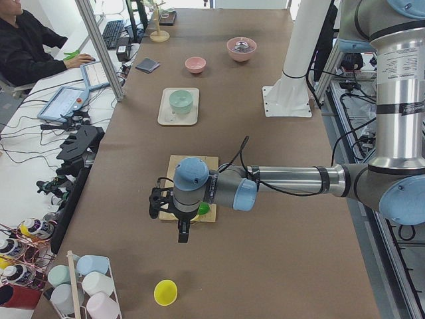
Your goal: Stack pink bowl on green and place spoon
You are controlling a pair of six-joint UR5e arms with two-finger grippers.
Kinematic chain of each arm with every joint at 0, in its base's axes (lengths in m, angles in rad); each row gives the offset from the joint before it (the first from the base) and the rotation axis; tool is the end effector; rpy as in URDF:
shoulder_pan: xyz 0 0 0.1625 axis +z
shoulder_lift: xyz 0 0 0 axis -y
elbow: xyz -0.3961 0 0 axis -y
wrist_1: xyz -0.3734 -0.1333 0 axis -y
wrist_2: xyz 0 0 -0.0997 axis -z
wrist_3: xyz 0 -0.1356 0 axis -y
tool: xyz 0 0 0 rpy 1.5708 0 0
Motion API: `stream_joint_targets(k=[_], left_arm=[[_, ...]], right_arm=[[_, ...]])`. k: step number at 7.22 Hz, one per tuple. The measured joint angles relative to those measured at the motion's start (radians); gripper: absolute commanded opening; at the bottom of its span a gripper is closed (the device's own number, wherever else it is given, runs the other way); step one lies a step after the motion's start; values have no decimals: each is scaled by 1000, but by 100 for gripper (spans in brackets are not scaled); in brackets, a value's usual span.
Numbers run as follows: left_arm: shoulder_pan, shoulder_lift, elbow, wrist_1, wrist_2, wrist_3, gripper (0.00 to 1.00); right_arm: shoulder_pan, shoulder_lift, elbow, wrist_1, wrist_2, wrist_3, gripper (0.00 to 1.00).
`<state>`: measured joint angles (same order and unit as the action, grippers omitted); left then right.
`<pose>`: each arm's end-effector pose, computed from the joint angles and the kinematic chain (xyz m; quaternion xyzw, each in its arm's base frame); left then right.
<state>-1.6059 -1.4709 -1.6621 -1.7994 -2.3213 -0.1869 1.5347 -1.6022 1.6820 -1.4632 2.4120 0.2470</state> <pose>-0.0567 -0.4511 0.6349 0.0742 0.3710 -0.0625 0.9236 0.0151 -0.4754 0.5989 0.0272 -0.4145 0.0577 0.9078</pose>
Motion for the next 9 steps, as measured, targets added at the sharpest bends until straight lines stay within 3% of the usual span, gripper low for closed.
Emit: stream_joint_targets(k=[9], left_arm=[[7,-38,-7,-7,-3,-3,98]], right_arm=[[-26,28,0,0,-4,6,100]])
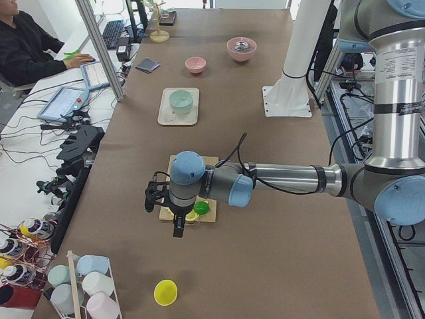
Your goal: Stack pink bowl on green and place spoon
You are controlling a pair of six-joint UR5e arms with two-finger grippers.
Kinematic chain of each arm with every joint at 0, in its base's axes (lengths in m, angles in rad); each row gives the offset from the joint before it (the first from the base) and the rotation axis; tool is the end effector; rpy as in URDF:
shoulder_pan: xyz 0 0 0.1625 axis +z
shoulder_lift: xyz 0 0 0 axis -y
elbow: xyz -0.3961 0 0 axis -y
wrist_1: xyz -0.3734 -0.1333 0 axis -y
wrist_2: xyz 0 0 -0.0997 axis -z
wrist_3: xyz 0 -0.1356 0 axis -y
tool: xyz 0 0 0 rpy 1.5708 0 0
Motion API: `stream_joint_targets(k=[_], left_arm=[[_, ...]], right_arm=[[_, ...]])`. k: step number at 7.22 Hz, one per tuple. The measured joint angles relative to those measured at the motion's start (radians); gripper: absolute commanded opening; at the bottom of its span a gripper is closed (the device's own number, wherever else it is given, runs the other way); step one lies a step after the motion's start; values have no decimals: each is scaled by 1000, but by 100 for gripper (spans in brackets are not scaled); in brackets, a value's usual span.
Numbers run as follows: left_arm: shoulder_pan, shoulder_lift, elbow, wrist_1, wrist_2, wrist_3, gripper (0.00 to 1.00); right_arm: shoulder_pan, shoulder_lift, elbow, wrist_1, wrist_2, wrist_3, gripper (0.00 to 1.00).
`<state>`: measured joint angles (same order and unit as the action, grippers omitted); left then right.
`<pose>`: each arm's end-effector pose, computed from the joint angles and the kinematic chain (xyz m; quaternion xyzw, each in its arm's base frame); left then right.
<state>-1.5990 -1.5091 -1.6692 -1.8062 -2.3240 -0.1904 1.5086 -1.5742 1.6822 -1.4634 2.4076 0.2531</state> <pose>-0.0538 -0.4700 0.6126 0.0962 0.3734 -0.0509 0.9213 0.0023 -0.4878 0.5858 0.0336 -0.4144 0.0431 0.9085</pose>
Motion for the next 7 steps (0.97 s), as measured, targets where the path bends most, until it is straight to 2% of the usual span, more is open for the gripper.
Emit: stream_joint_targets(k=[3,5,6,7], left_arm=[[89,-105,-10,-14,-7,-32,98],[187,-174,-21,-73,-7,-144,98],[222,-203,-12,-96,-1,-176,98],[264,-225,11,-106,8,-199,98]], right_arm=[[-34,92,-1,2,3,6,100],[-70,166,-5,3,5,6,100],[-111,198,-23,35,-10,8,100],[-161,225,-57,113,-35,31,100]])
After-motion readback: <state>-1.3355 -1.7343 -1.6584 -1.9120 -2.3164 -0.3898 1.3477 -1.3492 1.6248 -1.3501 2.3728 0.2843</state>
